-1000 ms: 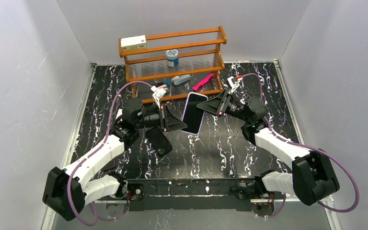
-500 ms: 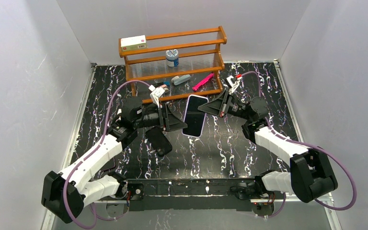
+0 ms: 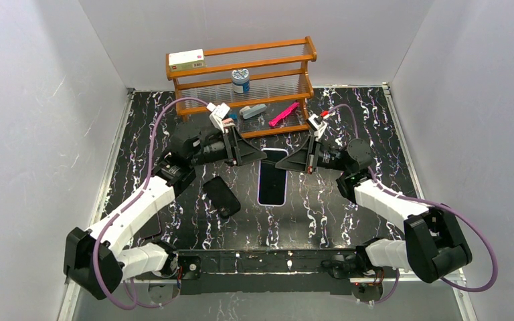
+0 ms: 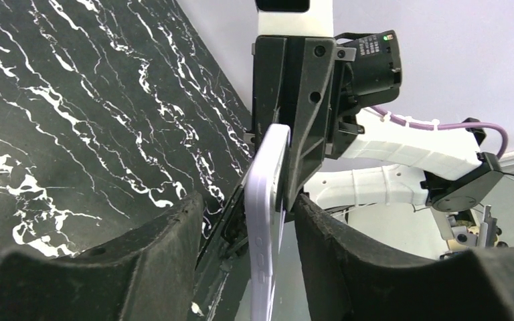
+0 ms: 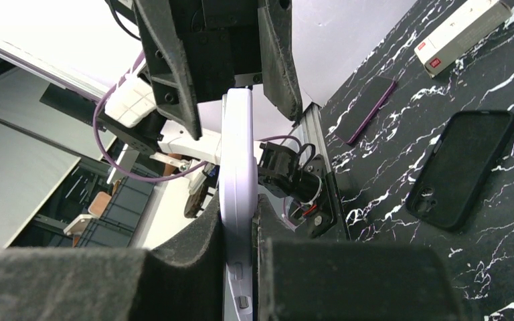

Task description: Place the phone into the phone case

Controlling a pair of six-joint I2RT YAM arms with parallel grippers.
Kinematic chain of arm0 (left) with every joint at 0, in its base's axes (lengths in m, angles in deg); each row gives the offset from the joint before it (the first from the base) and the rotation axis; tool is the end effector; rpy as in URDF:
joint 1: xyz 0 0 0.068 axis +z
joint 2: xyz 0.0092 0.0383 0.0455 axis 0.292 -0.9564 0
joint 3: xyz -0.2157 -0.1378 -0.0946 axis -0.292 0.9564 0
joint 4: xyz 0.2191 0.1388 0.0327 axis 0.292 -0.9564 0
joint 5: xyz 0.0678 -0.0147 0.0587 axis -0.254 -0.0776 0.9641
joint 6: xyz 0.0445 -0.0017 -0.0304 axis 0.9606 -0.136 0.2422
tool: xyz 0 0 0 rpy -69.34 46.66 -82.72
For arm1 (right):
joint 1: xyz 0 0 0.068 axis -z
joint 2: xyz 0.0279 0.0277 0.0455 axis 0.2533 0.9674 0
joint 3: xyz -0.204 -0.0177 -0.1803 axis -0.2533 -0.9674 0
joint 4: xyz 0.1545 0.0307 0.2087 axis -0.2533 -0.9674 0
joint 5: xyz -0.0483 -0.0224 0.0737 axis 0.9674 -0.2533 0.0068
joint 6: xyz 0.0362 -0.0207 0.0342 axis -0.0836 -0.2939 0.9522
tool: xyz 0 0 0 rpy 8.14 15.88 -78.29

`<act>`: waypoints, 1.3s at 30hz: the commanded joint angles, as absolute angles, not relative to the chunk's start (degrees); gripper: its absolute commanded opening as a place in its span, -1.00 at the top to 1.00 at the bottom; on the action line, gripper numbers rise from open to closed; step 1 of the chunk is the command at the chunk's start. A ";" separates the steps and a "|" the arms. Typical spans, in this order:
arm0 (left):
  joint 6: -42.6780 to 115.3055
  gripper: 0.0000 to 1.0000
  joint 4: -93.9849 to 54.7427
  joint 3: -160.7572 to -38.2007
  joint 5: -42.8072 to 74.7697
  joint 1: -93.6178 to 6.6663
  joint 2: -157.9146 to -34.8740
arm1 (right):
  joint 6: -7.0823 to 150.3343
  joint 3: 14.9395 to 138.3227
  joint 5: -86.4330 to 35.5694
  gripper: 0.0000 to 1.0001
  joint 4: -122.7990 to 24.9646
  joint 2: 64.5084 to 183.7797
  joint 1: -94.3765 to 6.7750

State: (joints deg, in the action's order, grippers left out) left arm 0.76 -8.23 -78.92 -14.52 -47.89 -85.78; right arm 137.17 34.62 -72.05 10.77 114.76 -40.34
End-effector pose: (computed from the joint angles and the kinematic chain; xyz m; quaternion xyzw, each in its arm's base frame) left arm 0.2129 -0.1534 0.3556 0.1391 0.6918 -0.6029 0.3723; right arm 0.2176 0.1367 0.2943 -0.1454 0.6117 0.7230 0.2862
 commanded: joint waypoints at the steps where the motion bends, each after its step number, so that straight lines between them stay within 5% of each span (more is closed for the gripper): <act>1: 2.00 0.09 -8.45 -81.40 -14.88 -47.74 -86.11 | 136.23 34.79 -71.80 0.97 12.83 113.02 -41.17; 6: 6.45 0.43 -13.82 -82.28 -12.90 -47.74 -85.73 | 136.31 36.42 -72.92 0.97 13.02 115.12 -41.69; 9: 8.79 0.96 -16.94 -82.61 -10.95 -47.74 -85.31 | 136.32 36.81 -73.14 0.97 13.21 115.54 -41.91; 18: 17.95 1.00 -29.72 -83.65 -2.80 -47.83 -84.10 | 133.89 34.12 -69.49 0.97 8.41 114.78 -42.03; 20: 18.39 0.76 -30.38 -83.86 -3.21 -47.83 -84.22 | 133.63 33.48 -68.28 0.97 7.89 114.72 -42.03; 23: 19.56 0.04 -32.59 -84.83 -2.12 -47.83 -84.10 | 130.26 33.57 -66.12 0.97 1.77 114.29 -42.01; 26: 21.55 -0.42 -35.90 -85.80 1.36 -47.82 -83.43 | 123.48 34.68 -63.02 0.97 -9.30 113.22 -42.02; 31: 24.02 -0.89 -40.01 -84.62 8.57 -47.83 -81.82 | 112.51 38.02 -57.01 0.97 -27.45 113.80 -41.84; 39: 24.74 -0.96 -45.49 -80.29 18.51 -47.78 -80.31 | 101.85 44.08 -55.44 0.97 -42.68 125.05 -38.61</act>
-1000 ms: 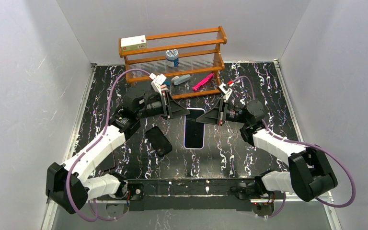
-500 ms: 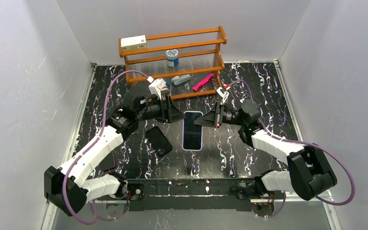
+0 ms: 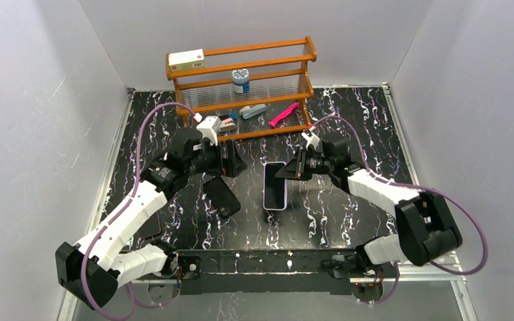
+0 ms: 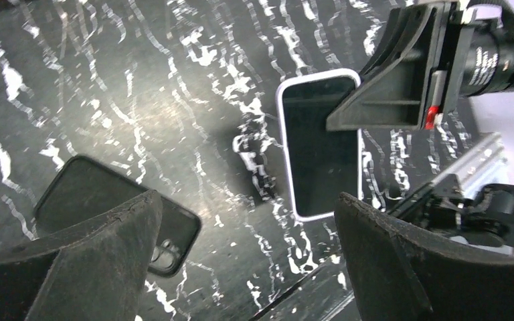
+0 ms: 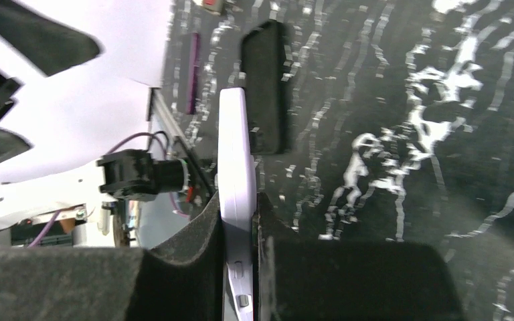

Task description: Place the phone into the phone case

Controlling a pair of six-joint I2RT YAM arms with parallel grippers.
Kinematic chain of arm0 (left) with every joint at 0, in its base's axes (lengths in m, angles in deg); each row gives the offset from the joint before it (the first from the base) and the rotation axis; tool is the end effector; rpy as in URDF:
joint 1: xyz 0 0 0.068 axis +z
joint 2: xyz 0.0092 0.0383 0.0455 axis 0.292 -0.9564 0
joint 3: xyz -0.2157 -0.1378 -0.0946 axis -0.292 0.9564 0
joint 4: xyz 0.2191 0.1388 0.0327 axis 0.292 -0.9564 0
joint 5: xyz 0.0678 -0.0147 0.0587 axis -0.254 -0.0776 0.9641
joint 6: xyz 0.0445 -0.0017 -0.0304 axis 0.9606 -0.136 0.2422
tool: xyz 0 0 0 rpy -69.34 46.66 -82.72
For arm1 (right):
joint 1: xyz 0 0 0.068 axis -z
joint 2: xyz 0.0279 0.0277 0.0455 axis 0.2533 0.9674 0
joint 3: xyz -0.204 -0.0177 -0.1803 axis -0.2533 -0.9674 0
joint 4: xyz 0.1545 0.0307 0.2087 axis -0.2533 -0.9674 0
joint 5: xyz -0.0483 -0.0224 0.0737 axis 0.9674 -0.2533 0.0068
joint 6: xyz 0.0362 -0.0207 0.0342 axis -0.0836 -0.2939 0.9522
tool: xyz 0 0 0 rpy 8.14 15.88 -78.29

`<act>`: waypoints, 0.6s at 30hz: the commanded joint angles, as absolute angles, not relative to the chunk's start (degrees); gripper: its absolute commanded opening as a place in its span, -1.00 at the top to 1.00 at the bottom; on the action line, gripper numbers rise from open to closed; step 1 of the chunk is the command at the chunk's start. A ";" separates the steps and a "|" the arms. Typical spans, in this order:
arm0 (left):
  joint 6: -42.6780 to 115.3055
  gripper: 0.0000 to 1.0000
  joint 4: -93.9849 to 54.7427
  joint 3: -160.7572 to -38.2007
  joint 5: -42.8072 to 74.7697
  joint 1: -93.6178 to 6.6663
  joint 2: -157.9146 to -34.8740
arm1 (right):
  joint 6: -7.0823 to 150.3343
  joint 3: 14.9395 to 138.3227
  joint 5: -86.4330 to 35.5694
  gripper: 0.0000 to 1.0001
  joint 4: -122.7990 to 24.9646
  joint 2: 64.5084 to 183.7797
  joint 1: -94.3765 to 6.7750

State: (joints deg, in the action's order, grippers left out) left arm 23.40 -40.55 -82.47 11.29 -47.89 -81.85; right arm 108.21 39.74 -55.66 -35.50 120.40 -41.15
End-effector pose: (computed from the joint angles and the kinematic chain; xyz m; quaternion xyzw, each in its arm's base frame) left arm 0.2018 -0.1301 0.3345 0.1076 0.8311 -0.3338 0.4316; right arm 0.2435 0.1457 0.2208 -0.0528 0.8179 0.5132 0.2548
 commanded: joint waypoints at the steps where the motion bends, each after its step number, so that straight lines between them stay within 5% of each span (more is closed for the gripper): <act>1: 23.98 -0.96 -45.96 -79.66 19.67 -47.79 -80.44 | 101.39 44.56 -56.62 0.97 -42.77 127.00 -37.69; 7: 17.05 -0.96 -47.62 -75.22 25.84 -47.67 -81.73 | 96.83 49.67 -58.10 0.93 -46.86 136.00 -34.18; 18: 10.31 -0.76 -49.60 -71.88 34.89 -46.53 -92.27 | 93.96 54.08 -51.75 0.07 -54.36 140.36 -32.34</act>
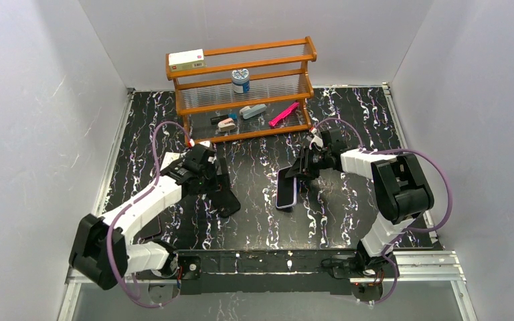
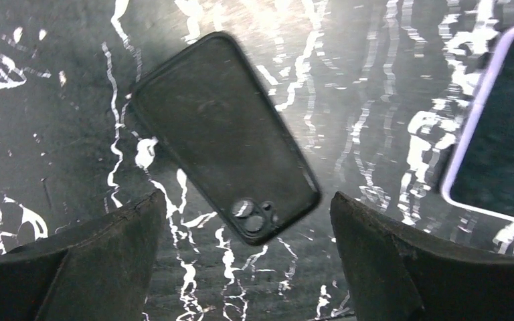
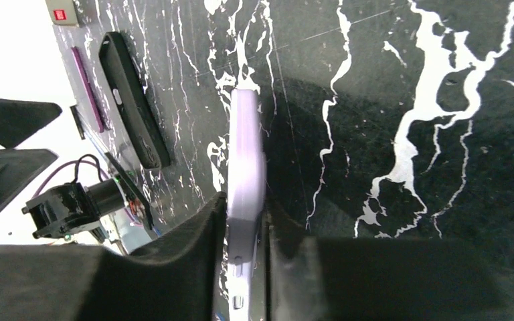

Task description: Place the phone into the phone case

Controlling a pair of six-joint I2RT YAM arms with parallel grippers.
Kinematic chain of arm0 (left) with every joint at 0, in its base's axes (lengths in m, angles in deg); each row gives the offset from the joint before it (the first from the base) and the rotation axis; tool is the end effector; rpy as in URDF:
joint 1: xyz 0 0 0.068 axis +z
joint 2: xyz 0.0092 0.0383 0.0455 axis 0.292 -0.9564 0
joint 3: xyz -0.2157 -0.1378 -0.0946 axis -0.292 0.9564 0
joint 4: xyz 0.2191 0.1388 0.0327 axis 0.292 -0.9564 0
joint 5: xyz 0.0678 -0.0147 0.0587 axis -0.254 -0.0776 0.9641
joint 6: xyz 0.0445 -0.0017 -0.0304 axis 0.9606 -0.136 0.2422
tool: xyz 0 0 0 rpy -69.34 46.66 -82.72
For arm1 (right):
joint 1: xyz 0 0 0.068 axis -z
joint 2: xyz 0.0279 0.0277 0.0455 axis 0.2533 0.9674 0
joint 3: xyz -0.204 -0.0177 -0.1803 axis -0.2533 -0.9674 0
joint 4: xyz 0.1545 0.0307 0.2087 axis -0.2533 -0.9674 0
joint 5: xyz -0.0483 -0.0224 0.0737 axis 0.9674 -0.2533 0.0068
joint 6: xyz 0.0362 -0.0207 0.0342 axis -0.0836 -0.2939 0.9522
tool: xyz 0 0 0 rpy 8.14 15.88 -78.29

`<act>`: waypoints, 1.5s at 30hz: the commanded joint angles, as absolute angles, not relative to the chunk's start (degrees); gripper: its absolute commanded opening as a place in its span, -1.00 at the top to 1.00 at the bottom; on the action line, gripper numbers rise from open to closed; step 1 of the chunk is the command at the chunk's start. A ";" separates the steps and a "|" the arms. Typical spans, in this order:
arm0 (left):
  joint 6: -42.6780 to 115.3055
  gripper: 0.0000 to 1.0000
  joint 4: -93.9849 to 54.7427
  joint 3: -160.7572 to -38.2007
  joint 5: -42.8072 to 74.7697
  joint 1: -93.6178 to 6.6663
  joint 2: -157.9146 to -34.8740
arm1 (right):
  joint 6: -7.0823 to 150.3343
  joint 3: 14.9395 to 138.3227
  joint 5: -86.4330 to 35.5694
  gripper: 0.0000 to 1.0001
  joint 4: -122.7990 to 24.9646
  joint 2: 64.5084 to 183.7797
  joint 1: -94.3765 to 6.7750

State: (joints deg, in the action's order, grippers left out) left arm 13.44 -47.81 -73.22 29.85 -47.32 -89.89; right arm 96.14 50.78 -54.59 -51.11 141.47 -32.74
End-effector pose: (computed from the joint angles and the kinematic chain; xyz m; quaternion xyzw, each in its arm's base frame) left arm 0.2137 -0.1210 0.2368 -0.0507 0.9346 -0.1484 0.3194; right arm 0.3066 0.1225 0.1504 -0.0002 0.9017 0.4016 0.1603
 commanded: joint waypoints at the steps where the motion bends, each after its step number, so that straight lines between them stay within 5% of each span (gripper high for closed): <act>1: 9.95 -0.70 -49.35 -71.68 35.42 -46.39 -92.92 | 93.72 54.47 -50.70 -0.01 -55.40 140.09 -32.34; 9: 8.36 -0.37 -46.88 -70.14 35.14 -45.28 -98.20 | 92.75 55.37 -45.27 -0.39 -61.05 135.17 -32.33; 16: 8.54 -0.12 -44.38 -69.06 34.25 -45.28 -103.35 | 95.23 53.09 -45.91 -0.96 -60.71 128.61 -32.34; 28: 10.53 0.52 -36.12 -69.14 24.37 -45.36 -107.37 | 97.36 47.93 -47.57 -0.97 -59.54 118.17 -32.37; 31: 10.32 0.55 -35.86 -69.75 23.41 -45.36 -107.14 | 98.17 47.25 -48.19 -0.97 -58.87 116.94 -32.40; 34: 9.93 0.38 -35.93 -69.87 22.48 -45.36 -105.23 | 98.27 46.88 -48.18 -0.97 -58.31 115.69 -32.43; 40: 9.67 -0.43 -42.67 -73.30 28.31 -45.20 -102.14 | 99.02 44.76 -50.05 -0.97 -56.60 113.19 -32.42; 45: 9.80 -0.84 -54.39 -79.39 37.85 -43.79 -101.88 | 100.50 42.46 -51.50 -0.97 -55.15 110.48 -32.37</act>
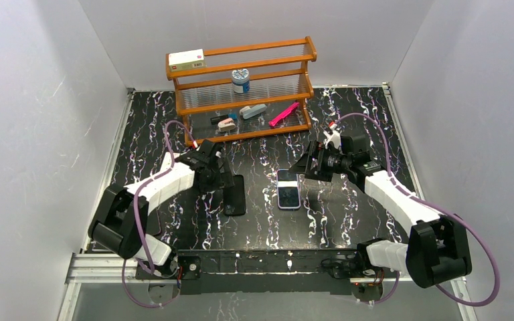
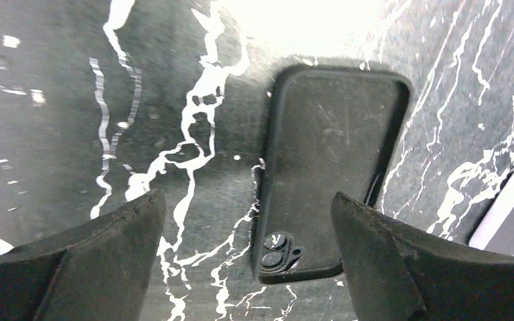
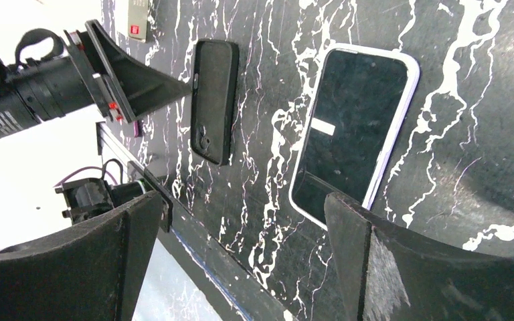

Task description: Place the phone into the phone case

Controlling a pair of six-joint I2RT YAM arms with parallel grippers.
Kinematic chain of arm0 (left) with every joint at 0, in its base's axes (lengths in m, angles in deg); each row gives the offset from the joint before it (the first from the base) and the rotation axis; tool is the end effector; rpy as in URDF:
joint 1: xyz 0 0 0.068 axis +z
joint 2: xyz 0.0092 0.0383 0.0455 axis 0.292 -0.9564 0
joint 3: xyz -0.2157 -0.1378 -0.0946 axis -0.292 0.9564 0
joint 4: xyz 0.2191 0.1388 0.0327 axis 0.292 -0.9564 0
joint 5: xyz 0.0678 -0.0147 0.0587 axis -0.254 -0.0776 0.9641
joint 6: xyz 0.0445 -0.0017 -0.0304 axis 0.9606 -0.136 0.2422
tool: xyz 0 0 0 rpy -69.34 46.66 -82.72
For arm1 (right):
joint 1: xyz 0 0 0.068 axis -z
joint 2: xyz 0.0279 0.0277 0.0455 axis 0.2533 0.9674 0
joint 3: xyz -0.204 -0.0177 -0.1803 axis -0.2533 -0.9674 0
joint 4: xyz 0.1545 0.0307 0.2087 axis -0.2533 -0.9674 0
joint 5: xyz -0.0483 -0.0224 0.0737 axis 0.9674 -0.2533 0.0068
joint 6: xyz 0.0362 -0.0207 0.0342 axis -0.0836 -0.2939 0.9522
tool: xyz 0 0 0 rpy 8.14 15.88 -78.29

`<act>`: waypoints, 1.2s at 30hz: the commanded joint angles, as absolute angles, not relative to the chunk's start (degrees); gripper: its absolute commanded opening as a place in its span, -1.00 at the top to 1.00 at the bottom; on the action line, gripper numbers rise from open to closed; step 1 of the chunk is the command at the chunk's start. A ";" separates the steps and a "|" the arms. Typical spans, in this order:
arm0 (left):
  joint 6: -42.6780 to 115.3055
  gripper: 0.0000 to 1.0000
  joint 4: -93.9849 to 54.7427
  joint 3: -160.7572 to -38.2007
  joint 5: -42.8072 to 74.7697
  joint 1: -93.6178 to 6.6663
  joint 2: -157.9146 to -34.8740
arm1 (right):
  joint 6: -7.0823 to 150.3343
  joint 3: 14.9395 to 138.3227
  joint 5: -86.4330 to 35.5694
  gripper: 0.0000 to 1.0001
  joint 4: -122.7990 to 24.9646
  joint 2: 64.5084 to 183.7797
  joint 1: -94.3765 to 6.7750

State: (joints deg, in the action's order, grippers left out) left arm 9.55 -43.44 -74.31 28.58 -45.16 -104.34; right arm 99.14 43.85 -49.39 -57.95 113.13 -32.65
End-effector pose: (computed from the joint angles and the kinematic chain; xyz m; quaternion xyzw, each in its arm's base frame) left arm 0.2483 -0.1299 0.1860 -0.0955 0.9560 -0.1203 0.2498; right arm 0.2404 0.0976 0.2405 0.0017 0.8691 0.4083 0.2791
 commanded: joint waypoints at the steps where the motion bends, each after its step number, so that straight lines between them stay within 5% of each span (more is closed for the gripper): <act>1: 9.78 -0.92 -55.59 -80.11 38.89 -43.01 -101.38 | 100.76 42.22 -51.62 -0.97 -54.91 110.01 -32.41; 15: 6.52 -0.96 -59.70 -78.62 36.49 -22.05 -96.79 | 101.99 41.64 -53.11 -0.97 -52.18 110.54 -32.45; 25: 1.87 -0.93 -65.22 -76.01 46.31 -8.73 -89.07 | 103.73 41.42 -52.92 -0.97 -52.21 111.45 -32.68; 36: 4.87 -0.96 -62.83 -72.26 47.52 1.51 -95.64 | 104.08 43.95 -52.86 -0.97 -54.55 113.79 -32.84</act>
